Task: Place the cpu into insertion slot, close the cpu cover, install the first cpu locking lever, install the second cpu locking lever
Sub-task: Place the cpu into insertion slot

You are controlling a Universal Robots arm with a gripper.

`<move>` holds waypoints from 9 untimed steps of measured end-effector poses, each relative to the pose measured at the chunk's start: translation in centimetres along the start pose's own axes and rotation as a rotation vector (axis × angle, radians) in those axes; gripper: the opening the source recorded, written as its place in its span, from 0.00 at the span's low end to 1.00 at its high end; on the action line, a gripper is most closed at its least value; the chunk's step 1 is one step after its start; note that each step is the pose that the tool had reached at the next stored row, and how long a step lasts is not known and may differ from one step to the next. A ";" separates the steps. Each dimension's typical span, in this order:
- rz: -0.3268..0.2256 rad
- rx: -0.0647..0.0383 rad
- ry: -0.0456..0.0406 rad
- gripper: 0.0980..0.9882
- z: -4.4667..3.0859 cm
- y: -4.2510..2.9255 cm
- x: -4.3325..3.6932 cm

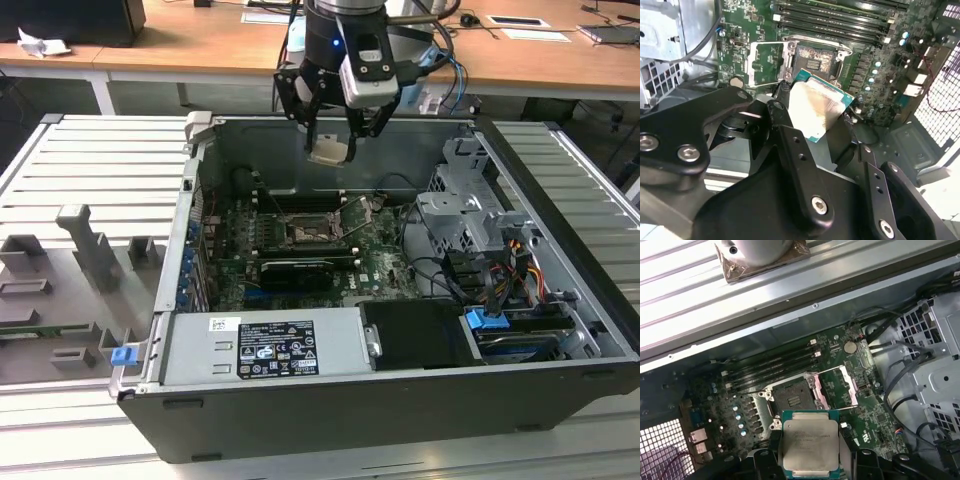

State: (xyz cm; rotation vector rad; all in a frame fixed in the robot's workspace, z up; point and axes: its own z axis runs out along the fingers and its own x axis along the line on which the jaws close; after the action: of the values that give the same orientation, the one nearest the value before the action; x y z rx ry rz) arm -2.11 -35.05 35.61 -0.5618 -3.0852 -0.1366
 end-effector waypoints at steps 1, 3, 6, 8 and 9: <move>0.007 0.000 -0.0006 0.49 0.02 0.00 0.00; 0.030 0.000 -0.0027 0.49 0.05 0.00 0.00; 0.055 0.002 -0.0059 0.49 0.10 -0.01 0.00; 0.068 0.003 -0.0075 0.49 0.14 -0.01 0.00; 0.072 0.003 -0.0079 0.49 0.16 -0.01 0.00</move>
State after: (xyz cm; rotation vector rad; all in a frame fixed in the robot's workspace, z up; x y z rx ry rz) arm -2.11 -35.04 35.45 -0.6735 -3.0673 -0.1297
